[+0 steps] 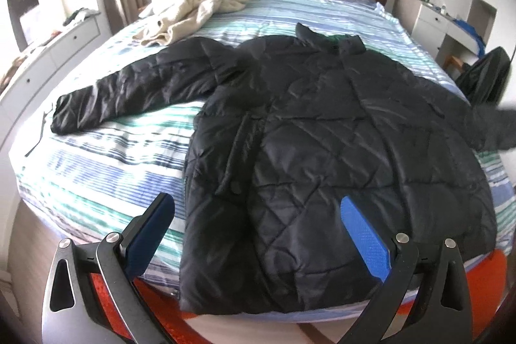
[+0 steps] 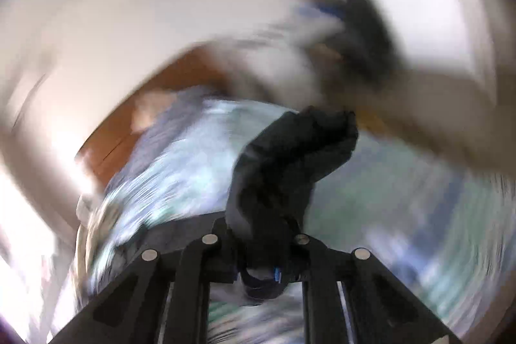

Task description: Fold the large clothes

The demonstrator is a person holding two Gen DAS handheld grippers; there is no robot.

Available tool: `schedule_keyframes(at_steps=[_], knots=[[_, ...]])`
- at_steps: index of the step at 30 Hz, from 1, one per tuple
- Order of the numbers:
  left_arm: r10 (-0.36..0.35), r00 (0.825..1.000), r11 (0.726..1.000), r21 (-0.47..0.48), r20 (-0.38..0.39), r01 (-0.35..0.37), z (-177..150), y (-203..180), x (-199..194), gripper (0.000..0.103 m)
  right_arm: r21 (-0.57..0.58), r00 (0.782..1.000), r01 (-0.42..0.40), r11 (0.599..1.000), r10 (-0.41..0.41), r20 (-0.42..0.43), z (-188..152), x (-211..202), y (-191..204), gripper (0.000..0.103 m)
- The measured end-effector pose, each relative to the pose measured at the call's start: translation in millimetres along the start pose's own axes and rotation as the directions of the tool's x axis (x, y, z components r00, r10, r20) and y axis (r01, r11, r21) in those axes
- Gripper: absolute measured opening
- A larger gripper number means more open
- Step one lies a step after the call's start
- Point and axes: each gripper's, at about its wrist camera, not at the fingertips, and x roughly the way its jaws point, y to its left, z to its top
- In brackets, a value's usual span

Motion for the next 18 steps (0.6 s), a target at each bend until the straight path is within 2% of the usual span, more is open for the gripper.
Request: schedule_keyframes(at_steps=[2,4,6,10,11,12,13,14,15,16,18], knots=[[-0.008,1.000,1.000,-0.014,0.000,0.008,0.2,1.3,2.1,0.102,-0.143,0.994,-0.110,0.984,0.110,-0.007,3.9,-5.6,67.5,0.014],[-0.023,1.000,0.999,-0.040,0.007,0.023,0.1,3.5,2.1,0.102,-0.256,0.978,-0.207,0.944,0.203,-0.042,-7.2,-5.4,132.1,0.014],[-0.039,0.999,0.997,-0.062,0.018,0.040,0.0,6.0,0.6,0.102,-0.346,0.958,-0.287,0.893,0.269,-0.098,-36.4,2.0,194.8,0.014],[-0.035,0.999,0.997,-0.069,0.023,0.037,0.1,13.0,0.1,0.102,-0.438,0.923,-0.384,0.813,0.322,-0.211,-113.7,26.0,271.1,0.019],[-0.030,0.999,0.997,-0.067,0.024,0.031,-0.3,14.9,0.8,0.102,-0.431,0.897,-0.436,0.790,0.345,-0.276,-137.4,39.4,286.3,0.039],[-0.024,0.999,0.998,-0.065,0.024,0.025,-1.3,17.4,2.1,0.102,-0.386,0.841,-0.520,0.762,0.378,-0.387,-167.8,56.3,300.4,0.080],[-0.018,1.000,0.998,-0.066,0.020,0.019,-2.8,20.1,4.0,0.102,-0.341,0.802,-0.556,0.758,0.382,-0.460,-193.9,61.3,305.9,0.096],[-0.013,1.000,0.997,-0.072,0.015,0.014,-4.7,22.7,6.1,0.102,-0.315,0.783,-0.569,0.760,0.382,-0.491,-208.9,63.3,307.1,0.101],[-0.013,1.000,0.997,-0.079,0.010,0.013,-6.5,25.2,8.3,0.102,-0.291,0.762,-0.579,0.762,0.379,-0.525,-226.6,62.1,307.6,0.101],[-0.015,1.000,0.996,-0.084,0.008,0.016,-7.6,26.3,9.5,0.102,-0.287,0.756,-0.583,0.760,0.378,-0.533,-235.3,57.3,306.3,0.101],[-0.046,0.999,0.995,-0.088,0.009,0.046,-7.3,25.1,12.2,0.102,-0.292,0.762,-0.582,0.759,0.384,-0.521,-241.5,36.9,291.4,0.101]])
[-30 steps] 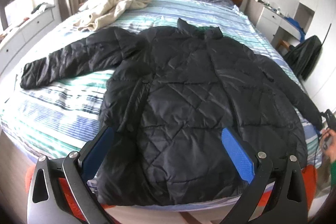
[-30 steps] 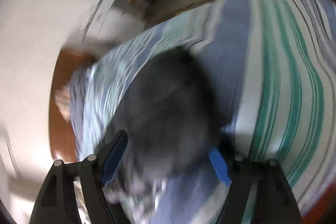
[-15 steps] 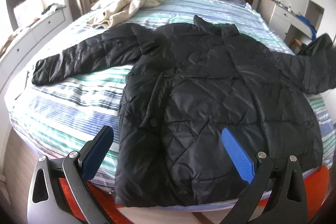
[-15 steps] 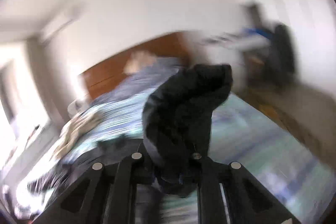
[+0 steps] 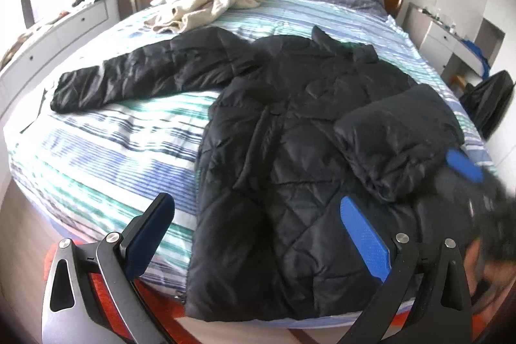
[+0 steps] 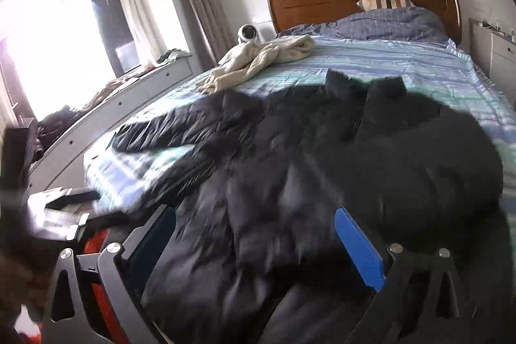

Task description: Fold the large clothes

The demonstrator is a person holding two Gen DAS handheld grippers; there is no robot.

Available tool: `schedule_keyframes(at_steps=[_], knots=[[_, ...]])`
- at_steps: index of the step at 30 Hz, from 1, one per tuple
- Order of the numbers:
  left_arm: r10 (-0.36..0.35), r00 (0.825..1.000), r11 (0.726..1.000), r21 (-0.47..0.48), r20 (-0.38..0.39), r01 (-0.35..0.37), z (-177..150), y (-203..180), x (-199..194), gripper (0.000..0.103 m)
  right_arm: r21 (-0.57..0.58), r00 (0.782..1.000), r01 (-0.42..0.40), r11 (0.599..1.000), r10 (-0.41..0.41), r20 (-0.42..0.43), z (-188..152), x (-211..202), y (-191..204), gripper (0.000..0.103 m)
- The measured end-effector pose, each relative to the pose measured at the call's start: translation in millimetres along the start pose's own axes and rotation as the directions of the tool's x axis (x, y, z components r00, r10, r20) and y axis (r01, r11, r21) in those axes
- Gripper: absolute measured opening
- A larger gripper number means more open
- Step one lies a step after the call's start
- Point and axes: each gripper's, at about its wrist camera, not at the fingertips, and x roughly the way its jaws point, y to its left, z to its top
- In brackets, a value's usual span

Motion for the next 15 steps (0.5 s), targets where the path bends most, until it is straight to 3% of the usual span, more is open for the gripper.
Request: schedule_keyframes(at_steps=[3,5,7,10,11,13,15], knots=[[-0.108,0.994,0.994,0.012,-0.003,0.108,10.3,-14.4,8.3,0.102,0.014,0.999,0.036,0.999,-0.036,-0.001,-19.3,-31.5,-13.9,0.101],[-0.226,0.973,0.973,0.031,-0.056,0.228,25.5,-35.8,28.1,0.102,0.046,0.997,0.072,0.996,-0.072,-0.009,-32.7,-54.2,-32.9,0.101],[-0.289,0.951,0.955,0.036,-0.108,0.294,37.6,-56.0,51.4,0.102,0.106,0.994,0.111,0.988,-0.111,-0.007,-46.4,-78.1,-53.6,0.101],[-0.312,0.928,0.946,0.019,-0.202,0.323,50.1,-82.2,97.0,0.102,0.180,0.989,0.143,0.973,-0.147,0.006,-53.8,-106.8,-74.4,0.101],[-0.309,0.922,0.947,0.009,-0.233,0.320,52.2,-89.0,111.2,0.098,0.195,0.988,0.148,0.969,-0.153,0.013,-55.2,-109.2,-75.8,0.101],[-0.273,0.921,0.958,0.010,-0.278,0.287,53.1,-101.3,132.3,0.074,0.223,0.986,0.154,0.963,-0.164,0.028,-59.7,-117.0,-78.8,0.101],[-0.258,0.927,0.959,0.041,-0.273,0.279,56.3,-113.4,135.2,0.023,0.238,0.984,0.158,0.958,-0.172,0.038,-59.4,-119.1,-80.3,0.101]])
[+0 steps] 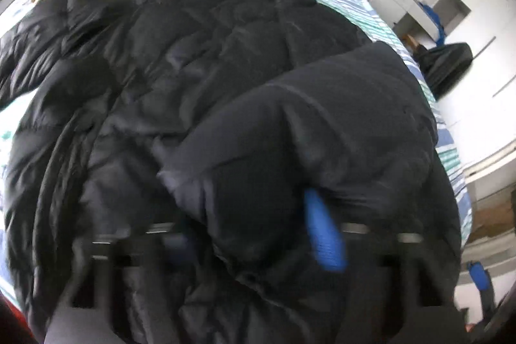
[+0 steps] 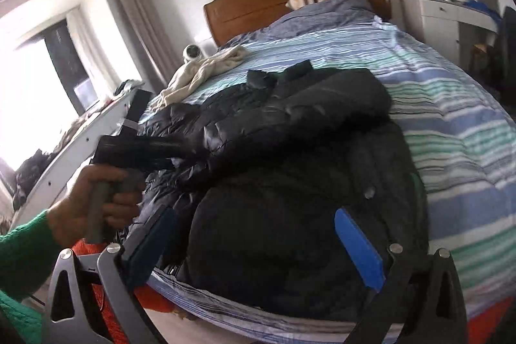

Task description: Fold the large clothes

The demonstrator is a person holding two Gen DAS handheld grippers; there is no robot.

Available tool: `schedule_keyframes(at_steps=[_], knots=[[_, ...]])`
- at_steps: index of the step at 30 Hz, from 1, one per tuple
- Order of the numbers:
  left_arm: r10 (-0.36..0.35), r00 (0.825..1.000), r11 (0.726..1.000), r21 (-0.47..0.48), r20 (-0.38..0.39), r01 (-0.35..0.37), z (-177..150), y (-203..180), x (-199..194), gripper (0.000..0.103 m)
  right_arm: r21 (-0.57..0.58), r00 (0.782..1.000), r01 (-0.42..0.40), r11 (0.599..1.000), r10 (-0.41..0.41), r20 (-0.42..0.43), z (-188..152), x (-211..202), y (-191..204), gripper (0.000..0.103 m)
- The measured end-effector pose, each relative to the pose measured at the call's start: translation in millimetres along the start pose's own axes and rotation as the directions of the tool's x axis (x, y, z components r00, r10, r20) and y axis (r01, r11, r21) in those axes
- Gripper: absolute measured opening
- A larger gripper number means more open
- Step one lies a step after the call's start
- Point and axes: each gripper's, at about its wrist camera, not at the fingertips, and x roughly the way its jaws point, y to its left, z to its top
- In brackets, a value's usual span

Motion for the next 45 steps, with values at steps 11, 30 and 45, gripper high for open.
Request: schedule_keyframes(at_steps=[11,30,45], knots=[[0.217,0.948,0.971,0.052,0.232,-0.235,102.3,27.5,-42.2,0.009,-0.053,0.993,0.090,0.994,-0.086,0.079,61.6,6.0,-41.1,0.101],[0.261,0.943,0.962,0.019,0.206,-0.271,85.1,85.3,49.8,0.019,0.306,0.937,0.151,0.940,-0.038,-0.347,143.5,295.3,-188.3,0.035],[0.213,0.948,0.977,-0.020,0.238,-0.215,77.6,95.6,52.7,0.022,0.459,0.940,0.212,0.863,-0.052,-0.336,203.4,360.8,-223.9,0.022]])
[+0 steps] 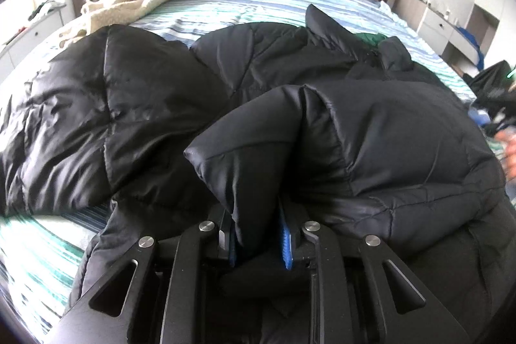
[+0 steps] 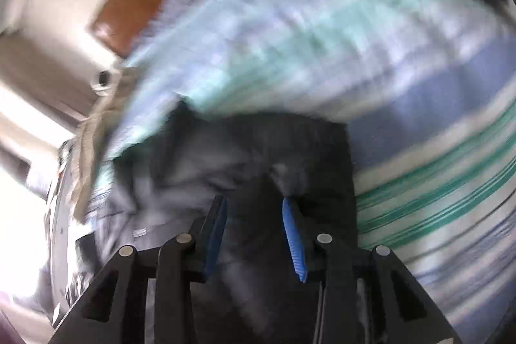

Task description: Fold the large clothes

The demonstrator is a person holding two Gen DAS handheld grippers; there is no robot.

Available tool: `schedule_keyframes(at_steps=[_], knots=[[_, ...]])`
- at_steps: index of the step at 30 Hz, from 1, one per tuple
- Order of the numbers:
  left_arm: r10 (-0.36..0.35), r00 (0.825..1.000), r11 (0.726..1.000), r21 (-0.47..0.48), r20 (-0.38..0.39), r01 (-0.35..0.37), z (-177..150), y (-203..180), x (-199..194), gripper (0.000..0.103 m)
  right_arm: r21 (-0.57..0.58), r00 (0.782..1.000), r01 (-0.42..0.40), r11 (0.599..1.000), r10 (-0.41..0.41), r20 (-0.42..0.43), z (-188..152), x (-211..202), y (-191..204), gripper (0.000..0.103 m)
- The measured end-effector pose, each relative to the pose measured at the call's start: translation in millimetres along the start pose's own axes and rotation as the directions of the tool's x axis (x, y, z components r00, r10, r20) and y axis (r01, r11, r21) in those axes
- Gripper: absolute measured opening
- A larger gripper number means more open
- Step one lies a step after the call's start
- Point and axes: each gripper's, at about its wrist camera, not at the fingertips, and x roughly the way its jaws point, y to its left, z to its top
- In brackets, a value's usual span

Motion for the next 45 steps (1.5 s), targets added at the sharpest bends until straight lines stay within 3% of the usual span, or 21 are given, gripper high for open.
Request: schedule_keyframes(at_steps=[2,5,8,10,13,16,18,20,22,23,24,26,29,32,34,36,41,45], knots=[[0.002,1.000,1.000,0.003,-0.002,-0.002,0.1,-0.4,0.9,0.022,0.024,0.999,-0.019,1.000,0.018,0.039,-4.9,-0.7,-3.0,0.020],[0.002,1.000,1.000,0.003,0.001,-0.002,-0.1,-0.3,1.4,0.022,-0.012,0.999,-0.025,1.000,0.026,0.028,-8.9,-20.5,1.0,0.023],[-0.002,1.000,1.000,-0.001,0.003,0.002,0.3,0.1,1.4,0.022,-0.085,0.996,-0.082,0.993,0.084,0.012,-33.0,-63.5,6.3,0.024],[0.001,1.000,1.000,0.001,0.005,-0.001,0.2,0.1,2.1,0.022,-0.102,0.991,-0.133,0.986,0.131,-0.019,-66.1,-83.3,3.6,0.027],[0.004,1.000,1.000,0.005,0.005,-0.004,0.0,-0.2,2.1,0.022,-0.090,0.994,-0.073,0.993,0.066,-0.087,-99.8,-59.7,-11.5,0.030],[0.022,1.000,1.000,0.022,-0.001,-0.022,1.0,-3.2,1.2,0.023,-0.055,0.997,-0.069,0.996,0.068,-0.028,-110.0,-58.8,-13.7,0.029],[0.080,0.997,0.996,0.026,-0.006,-0.080,2.5,-5.0,-6.4,0.031,-0.057,0.999,-0.037,0.998,0.038,0.018,-120.4,-83.4,-0.4,0.032],[0.144,0.989,0.990,0.008,-0.019,-0.144,1.6,-7.3,-23.1,0.063,-0.113,0.996,-0.050,0.992,0.058,0.072,-136.4,-111.9,12.5,0.035],[0.101,0.995,0.994,-0.029,0.015,-0.101,-5.8,-4.7,-55.4,0.084,-0.225,0.987,-0.033,0.974,0.066,0.144,-168.1,-148.7,28.2,0.048],[0.055,0.998,0.998,-0.038,0.032,-0.054,-9.7,-1.7,-72.1,0.096,-0.275,0.983,-0.011,0.961,0.060,0.172,-181.8,-161.5,35.7,0.060],[0.030,0.998,0.999,-0.039,0.047,-0.028,-12.5,2.1,-87.4,0.097,-0.319,0.979,0.005,0.948,0.060,0.194,-199.6,-174.6,39.6,0.071],[0.028,0.998,0.999,-0.020,0.055,-0.027,-13.8,9.4,-105.6,0.098,-0.369,0.974,0.018,0.929,0.067,0.217,-223.7,-189.3,41.2,0.077],[0.067,0.997,0.998,-0.021,0.024,-0.066,-8.6,37.1,-118.3,0.098,-0.411,0.974,0.016,0.912,0.078,0.212,-259.4,-207.8,38.8,0.077],[0.147,0.989,0.984,-0.108,0.009,-0.145,-0.6,89.2,-117.6,0.098,-0.423,0.975,-0.007,0.906,0.100,0.197,-286.8,-218.7,36.7,0.077],[0.214,0.977,0.954,-0.215,0.000,-0.209,3.5,136.8,-114.6,0.098,-0.436,0.977,-0.010,0.900,0.101,0.186,-302.4,-225.5,35.7,0.077],[0.257,0.966,0.896,-0.367,-0.028,-0.249,1.9,189.9,-109.5,0.098,-0.454,0.978,-0.001,0.891,0.094,0.184,-310.1,-226.1,39.8,0.077],[0.243,0.966,0.764,-0.597,-0.089,-0.247,-20.7,272.5,-93.0,0.098,-0.485,0.973,-0.021,0.874,0.129,0.190,-320.0,-231.1,56.4,0.077],[0.210,0.976,0.625,-0.759,-0.060,-0.181,-30.6,333.2,-71.3,0.098,-0.521,0.969,-0.044,0.852,0.163,0.185,-321.3,-235.3,80.4,0.077]])
